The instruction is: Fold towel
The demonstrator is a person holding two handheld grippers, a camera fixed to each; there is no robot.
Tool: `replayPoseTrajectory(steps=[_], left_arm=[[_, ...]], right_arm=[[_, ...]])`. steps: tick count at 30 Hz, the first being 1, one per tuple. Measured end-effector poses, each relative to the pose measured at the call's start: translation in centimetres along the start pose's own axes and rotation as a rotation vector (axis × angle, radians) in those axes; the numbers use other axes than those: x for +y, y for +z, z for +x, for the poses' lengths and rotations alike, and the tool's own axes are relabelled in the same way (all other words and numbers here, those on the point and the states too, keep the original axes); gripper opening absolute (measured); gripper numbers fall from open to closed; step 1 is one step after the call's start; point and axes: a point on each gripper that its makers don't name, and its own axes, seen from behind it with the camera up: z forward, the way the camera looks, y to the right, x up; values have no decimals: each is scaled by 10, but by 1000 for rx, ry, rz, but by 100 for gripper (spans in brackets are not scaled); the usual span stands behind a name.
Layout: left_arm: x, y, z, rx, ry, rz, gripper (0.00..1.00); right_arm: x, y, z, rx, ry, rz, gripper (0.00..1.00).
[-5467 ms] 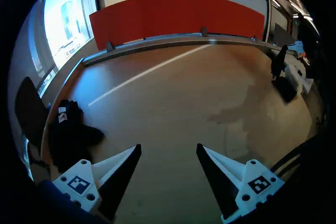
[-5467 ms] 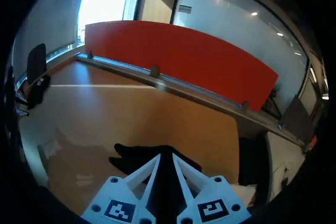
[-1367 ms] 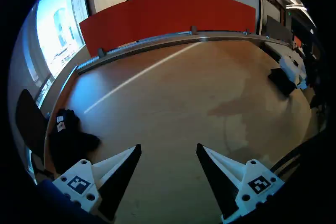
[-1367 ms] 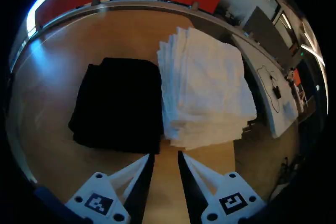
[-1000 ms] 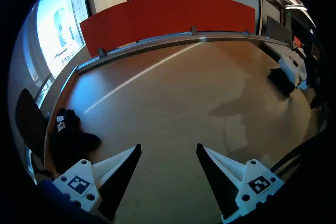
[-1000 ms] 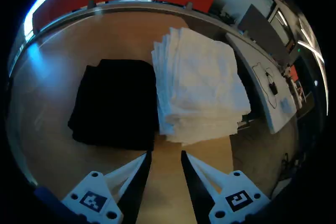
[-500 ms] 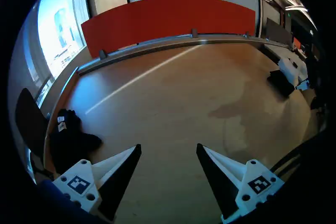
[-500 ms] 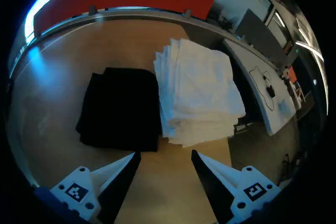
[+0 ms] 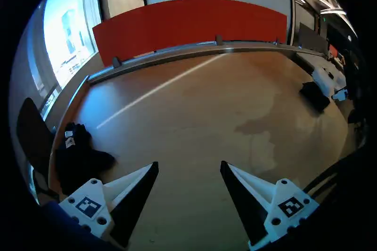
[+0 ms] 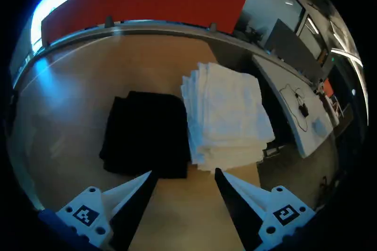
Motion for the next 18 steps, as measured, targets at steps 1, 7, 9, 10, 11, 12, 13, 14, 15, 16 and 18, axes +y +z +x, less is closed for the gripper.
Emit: replayPoseTrajectory(steps=[1,7,9,10,11,12,13,14,15,16,18], left_arm=[[0,0,1,1,-2,0,97],[-2,0,5,11,-9,0,97],[-2,0,7,16,-11,1,98],[-2,1,7,18,-12,1,98],[-2,1,8,21,-13,1,98],[-2,1,9,25,-15,1,97],[-2,1,11,30,-17,0,97],[-2,1,12,35,-19,0,97],[-2,1,13,39,-22,0,97],[-2,1,14,43,-24,1,97],[-3,1,16,51,-29,2,97]], right_arm=[[-3,-2,5,14,3,4,93],[-24,-20,37,124,27,48,93],[-34,-27,49,163,35,68,93],[-39,-31,56,184,39,78,93],[-44,-34,62,202,42,87,93],[-48,-38,68,221,44,95,93],[-54,-41,75,242,46,104,93],[-59,-45,81,260,47,111,93],[-64,-48,86,278,47,120,93],[-70,-52,92,298,45,130,93],[-81,-59,102,332,43,145,93]])
